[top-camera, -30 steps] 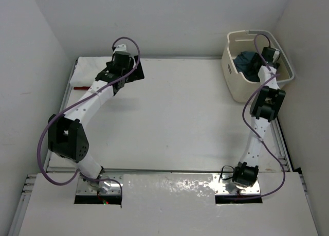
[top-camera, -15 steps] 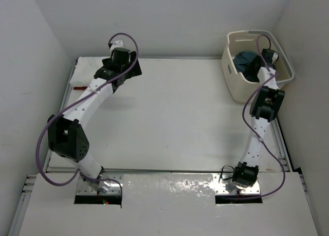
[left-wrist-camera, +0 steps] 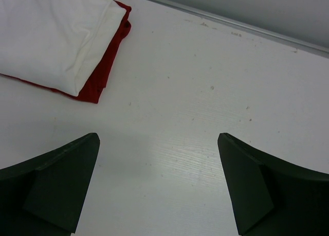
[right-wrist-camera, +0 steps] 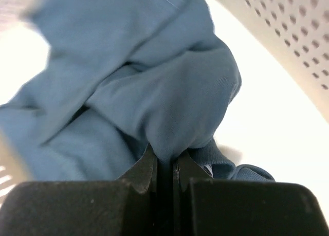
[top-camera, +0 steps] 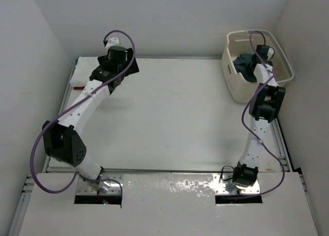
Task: Fold and stack the t-shirts
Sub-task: Grab crumpled tshirt from bin with the right arm, then move the tshirt to the center of the board
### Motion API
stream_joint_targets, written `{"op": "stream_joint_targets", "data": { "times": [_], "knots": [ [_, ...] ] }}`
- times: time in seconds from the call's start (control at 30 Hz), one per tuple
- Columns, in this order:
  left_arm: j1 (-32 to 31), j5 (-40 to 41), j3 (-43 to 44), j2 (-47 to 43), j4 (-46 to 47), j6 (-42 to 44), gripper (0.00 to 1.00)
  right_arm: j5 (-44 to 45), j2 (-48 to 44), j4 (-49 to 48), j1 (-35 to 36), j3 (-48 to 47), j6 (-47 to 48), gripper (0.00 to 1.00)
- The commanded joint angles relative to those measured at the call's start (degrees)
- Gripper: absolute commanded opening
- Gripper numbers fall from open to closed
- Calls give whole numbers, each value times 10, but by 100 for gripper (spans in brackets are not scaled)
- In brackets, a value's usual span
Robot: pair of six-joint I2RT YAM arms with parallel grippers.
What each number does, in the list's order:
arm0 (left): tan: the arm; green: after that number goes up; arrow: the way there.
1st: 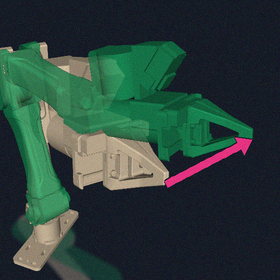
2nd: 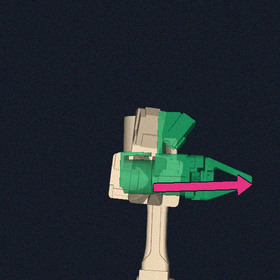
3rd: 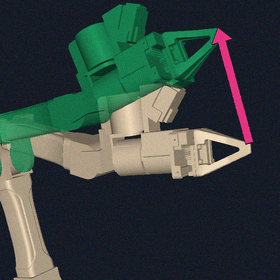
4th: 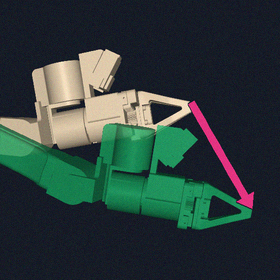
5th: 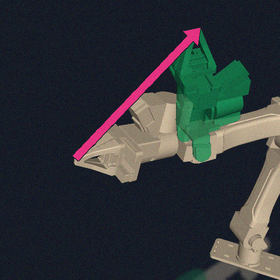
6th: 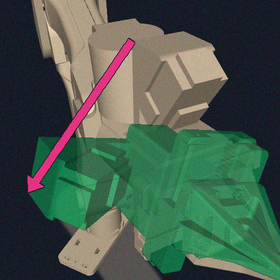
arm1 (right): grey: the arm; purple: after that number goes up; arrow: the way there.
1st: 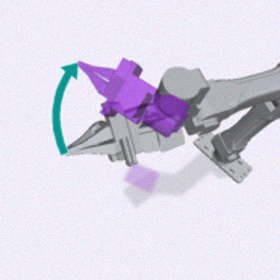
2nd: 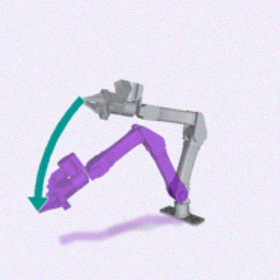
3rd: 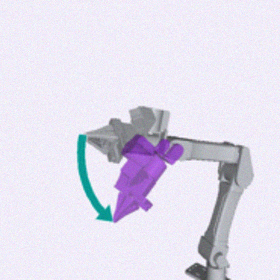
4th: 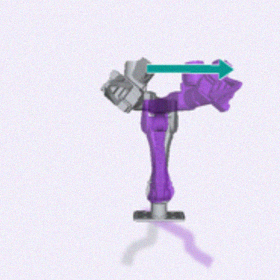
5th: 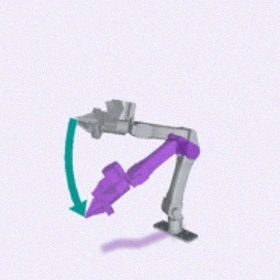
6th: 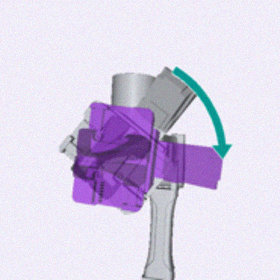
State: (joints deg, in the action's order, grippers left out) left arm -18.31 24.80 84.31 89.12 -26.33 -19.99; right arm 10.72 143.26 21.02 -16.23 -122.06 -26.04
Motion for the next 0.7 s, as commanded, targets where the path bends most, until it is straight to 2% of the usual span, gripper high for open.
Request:
{"op": "stream_joint_targets", "data": {
  "times": [0.0, 0.13, 0.3, 0.47, 0.5, 0.63, 0.67],
  "knots": [
    [4, -1, -9, -22, 27, 7, 100, 65, -115, -61, 38, 4, 23, 0],
    [4, 2, -19, -25, 33, 2, 100, 115, -158, -106, 66, -1, 37, 0],
    [5, -15, -20, -22, 38, 3, 100, 73, -187, -128, 70, -70, 60, 0],
    [8, 2, -42, -29, 62, -6, 100, -95, -260, -115, 86, -85, 88, 0],
    [9, -4, -52, -39, 76, -9, 100, -104, -274, -98, 94, -80, 107, 0],
    [21, -34, -92, -68, 130, -32, 100, -200, -338, -52, 154, -55, 156, 0],
    [23, -37, -101, -82, 139, -33, 100, -258, -356, -38, 158, -49, 157, 0]
  ]
}}
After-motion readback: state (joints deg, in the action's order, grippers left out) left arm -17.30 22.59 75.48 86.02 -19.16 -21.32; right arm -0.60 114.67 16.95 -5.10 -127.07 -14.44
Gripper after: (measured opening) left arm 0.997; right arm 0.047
